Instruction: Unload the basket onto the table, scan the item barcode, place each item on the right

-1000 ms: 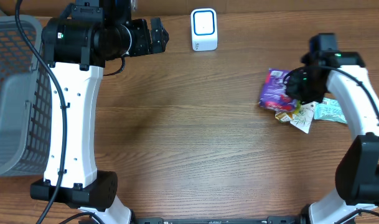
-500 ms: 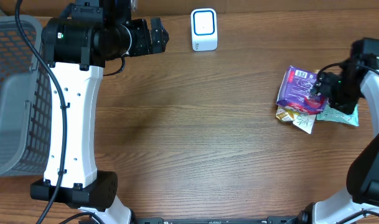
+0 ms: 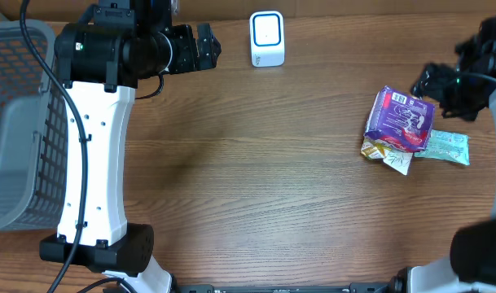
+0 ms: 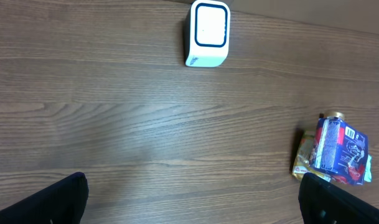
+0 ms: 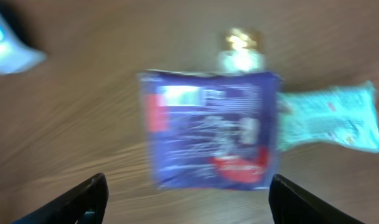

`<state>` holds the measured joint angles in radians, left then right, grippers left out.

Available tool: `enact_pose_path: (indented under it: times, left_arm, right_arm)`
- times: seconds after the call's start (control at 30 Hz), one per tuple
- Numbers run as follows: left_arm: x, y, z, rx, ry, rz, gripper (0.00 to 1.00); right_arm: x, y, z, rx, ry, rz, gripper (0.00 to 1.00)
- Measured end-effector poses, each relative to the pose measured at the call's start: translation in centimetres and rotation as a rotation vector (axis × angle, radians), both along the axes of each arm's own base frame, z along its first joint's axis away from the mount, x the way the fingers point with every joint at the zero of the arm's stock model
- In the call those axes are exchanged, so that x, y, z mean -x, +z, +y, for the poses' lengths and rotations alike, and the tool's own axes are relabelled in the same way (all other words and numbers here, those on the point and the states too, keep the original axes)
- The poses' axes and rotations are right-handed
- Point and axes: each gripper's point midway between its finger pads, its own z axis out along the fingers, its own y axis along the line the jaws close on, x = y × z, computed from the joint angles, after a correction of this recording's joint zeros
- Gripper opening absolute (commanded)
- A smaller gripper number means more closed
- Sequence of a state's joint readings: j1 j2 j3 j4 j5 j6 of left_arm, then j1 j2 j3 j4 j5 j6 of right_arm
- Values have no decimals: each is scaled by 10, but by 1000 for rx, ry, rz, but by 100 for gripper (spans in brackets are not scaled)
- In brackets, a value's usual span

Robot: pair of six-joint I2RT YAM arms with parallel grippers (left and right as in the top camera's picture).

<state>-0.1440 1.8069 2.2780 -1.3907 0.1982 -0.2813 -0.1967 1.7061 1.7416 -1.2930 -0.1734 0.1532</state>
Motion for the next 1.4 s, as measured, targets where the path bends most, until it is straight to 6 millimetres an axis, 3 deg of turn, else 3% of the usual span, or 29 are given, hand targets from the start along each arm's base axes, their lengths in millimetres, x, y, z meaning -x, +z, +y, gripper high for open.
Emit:
enact_pose_path:
  times: [0.07, 0.1, 0.13, 0.2, 0.27, 0.4, 0.6, 0.87, 1.13, 1.2, 1.27, 1.4]
  left_arm:
    - [0, 0, 0, 0, 0, 0, 99]
    - [0, 0, 0, 0, 0, 0, 100]
    - [0, 0, 0, 0, 0, 0, 100]
    - [0, 0, 0, 0, 0, 0, 100]
    - [0, 0, 0, 0, 0, 0, 99]
    - [0, 0, 0, 0, 0, 0, 100]
    - [0, 0, 0, 0, 0, 0, 100]
    - [0, 0, 0, 0, 0, 0, 99]
    - [0, 0, 0, 0, 0, 0, 100]
    - [0, 0, 0, 0, 0, 0, 100]
    - [0, 0, 0, 0, 0, -2, 100]
    - [0, 0, 0, 0, 0, -2, 100]
  right_arm:
    - [4, 43, 27, -12, 91, -109, 82]
    - [7, 55, 36, -15, 119, -140, 86]
    - [14, 72, 48, -21, 155, -183, 98]
    - [33, 103, 70, -29, 222, -256, 100]
    - [54, 124, 83, -32, 266, -308, 100]
    - [95, 144, 91, -37, 293, -339, 100]
    - [131, 140, 91, -45, 292, -268, 100]
    - [119, 147, 90, -29, 291, -325, 100]
    - [80, 162, 105, 44, 344, -597, 100]
    - [87, 156, 111, 66, 359, -663, 100]
    - [83, 162, 109, 100, 336, -840, 100]
    - [98, 127, 103, 128, 305, -966, 100]
